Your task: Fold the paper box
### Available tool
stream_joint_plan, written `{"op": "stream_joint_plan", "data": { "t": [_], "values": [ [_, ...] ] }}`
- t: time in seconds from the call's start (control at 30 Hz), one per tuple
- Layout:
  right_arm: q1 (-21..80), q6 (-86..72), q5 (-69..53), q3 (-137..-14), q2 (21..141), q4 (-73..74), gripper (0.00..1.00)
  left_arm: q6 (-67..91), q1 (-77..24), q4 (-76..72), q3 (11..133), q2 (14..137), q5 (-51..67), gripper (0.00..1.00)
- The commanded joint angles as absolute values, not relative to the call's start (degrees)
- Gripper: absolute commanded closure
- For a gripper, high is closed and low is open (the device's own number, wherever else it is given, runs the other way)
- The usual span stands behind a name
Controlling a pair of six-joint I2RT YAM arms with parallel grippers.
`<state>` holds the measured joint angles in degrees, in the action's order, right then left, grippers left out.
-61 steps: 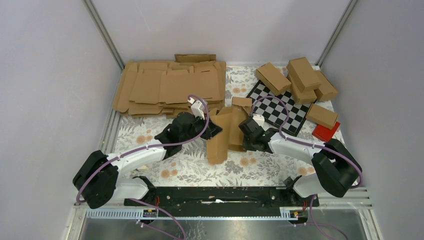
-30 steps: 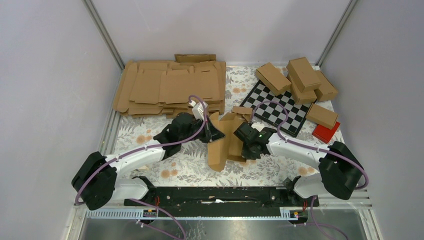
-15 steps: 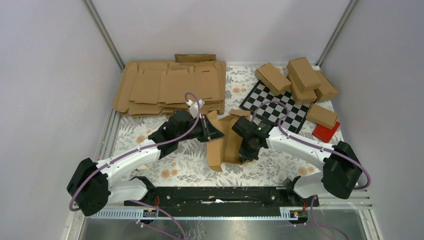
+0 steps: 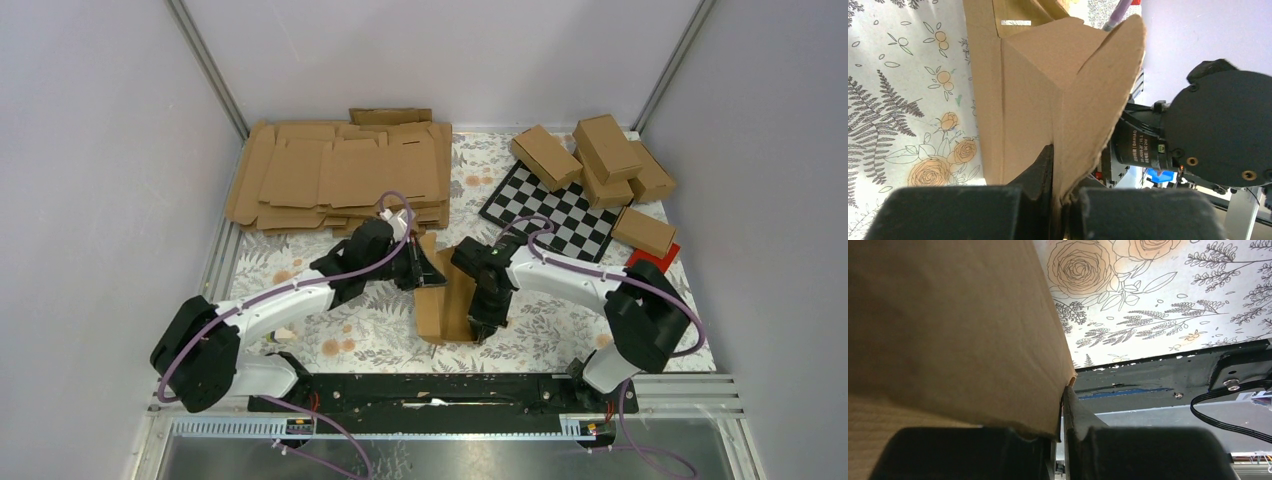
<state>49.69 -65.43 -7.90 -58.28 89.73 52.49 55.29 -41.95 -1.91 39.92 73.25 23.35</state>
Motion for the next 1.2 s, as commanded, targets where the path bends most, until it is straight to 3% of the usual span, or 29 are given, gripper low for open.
{"op": "stream_joint_plan", "data": {
  "t": [0.0, 0.13, 0.17, 0.27, 0.3, 0.47, 0.83, 1.03, 1.17],
  "values": [
    [49.8, -65.8, -10.4, -62.7, 91.1, 45.2, 1.00, 52.1, -41.4, 2.0, 43.2, 75.0, 27.1, 0.94],
    [48.7, -64.6, -10.0, -62.6, 92.1, 45.2, 1.00, 51.0, -38.8, 2.1, 42.8, 74.7, 28.8, 0.79],
    [48.4, -64.4, -9.8, -62.7, 92.2, 45.1, 0.95, 50.9, -38.1, 1.7, 42.6, 74.5, 29.4, 0.72],
    [47.8, -63.3, -9.4, -62.8, 92.4, 45.1, 0.59, 49.8, -36.7, 2.4, 42.3, 73.3, 30.6, 0.60],
    [47.7, -63.0, -9.4, -62.8, 92.5, 45.0, 0.55, 49.3, -36.3, 3.1, 42.3, 72.7, 30.2, 0.56],
    [47.1, -62.5, -8.2, -62.3, 92.2, 44.9, 0.46, 45.6, -35.0, 8.6, 43.7, 72.0, 28.5, 0.46],
    [46.7, -59.8, -5.3, -62.3, 92.6, 44.7, 0.39, 42.6, -34.0, 13.9, 44.2, 68.8, 27.1, 0.31],
    [46.8, -58.3, -3.6, -59.6, 92.3, 41.4, 0.38, 43.7, -33.8, 12.0, 42.1, 68.7, 28.5, 0.33],
    [46.8, -55.6, -1.6, -58.9, 91.1, 39.7, 0.25, 44.1, -33.8, 11.0, 41.3, 68.4, 28.5, 0.32]
  ]
}}
